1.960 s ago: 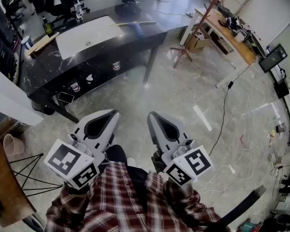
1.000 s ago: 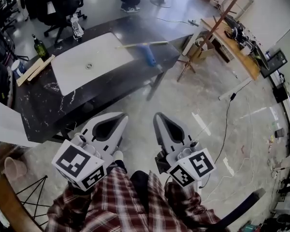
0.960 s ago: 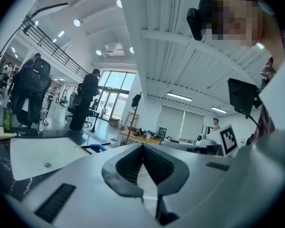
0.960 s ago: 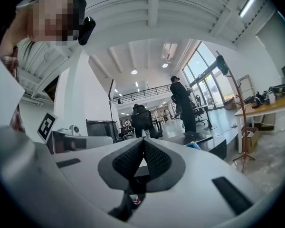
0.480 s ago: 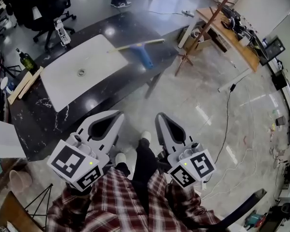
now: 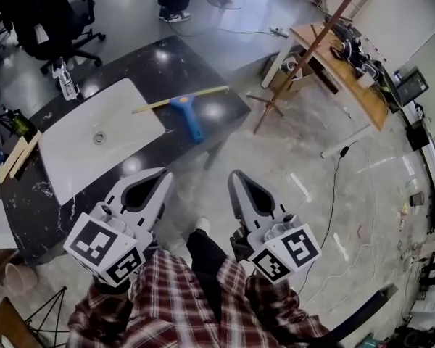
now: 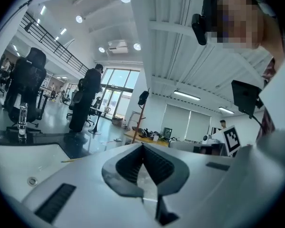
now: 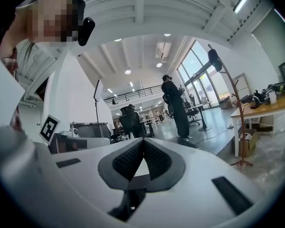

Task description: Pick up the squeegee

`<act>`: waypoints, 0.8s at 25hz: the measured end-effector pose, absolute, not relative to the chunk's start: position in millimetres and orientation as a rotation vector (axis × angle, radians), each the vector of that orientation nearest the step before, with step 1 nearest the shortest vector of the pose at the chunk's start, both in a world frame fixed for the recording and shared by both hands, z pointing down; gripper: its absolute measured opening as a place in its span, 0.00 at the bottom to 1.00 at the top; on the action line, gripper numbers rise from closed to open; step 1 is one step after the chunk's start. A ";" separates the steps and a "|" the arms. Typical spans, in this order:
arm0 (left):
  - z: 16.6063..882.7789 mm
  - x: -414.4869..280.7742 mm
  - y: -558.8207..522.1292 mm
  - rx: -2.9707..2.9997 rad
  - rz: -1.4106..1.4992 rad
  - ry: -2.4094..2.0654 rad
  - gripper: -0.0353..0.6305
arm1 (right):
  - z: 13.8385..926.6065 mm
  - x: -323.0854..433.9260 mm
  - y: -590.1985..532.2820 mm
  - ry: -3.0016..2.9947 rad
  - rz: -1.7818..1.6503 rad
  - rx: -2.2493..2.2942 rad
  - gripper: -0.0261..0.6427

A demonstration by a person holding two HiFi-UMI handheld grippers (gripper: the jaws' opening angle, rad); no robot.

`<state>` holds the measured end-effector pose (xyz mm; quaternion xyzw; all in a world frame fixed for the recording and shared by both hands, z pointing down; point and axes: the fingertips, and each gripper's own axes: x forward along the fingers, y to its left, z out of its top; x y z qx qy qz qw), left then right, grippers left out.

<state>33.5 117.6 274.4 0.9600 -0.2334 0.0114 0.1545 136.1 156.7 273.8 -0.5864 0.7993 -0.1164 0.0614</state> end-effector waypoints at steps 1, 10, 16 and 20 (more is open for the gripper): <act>273.4 41.1 110.0 2.746 0.029 -0.690 0.07 | 271.1 145.8 149.5 2.432 -0.348 -1.763 0.06; 272.4 74.1 71.5 2.693 0.014 -0.862 0.07 | 271.9 191.9 98.7 2.548 -0.391 -1.636 0.06; 277.9 67.9 36.1 2.651 0.015 -0.927 0.07 | 281.6 182.8 52.8 2.593 -0.440 -1.570 0.06; 277.9 63.0 -2.2 2.646 0.011 -0.938 0.07 | 282.2 170.9 15.5 2.626 -0.441 -1.553 0.06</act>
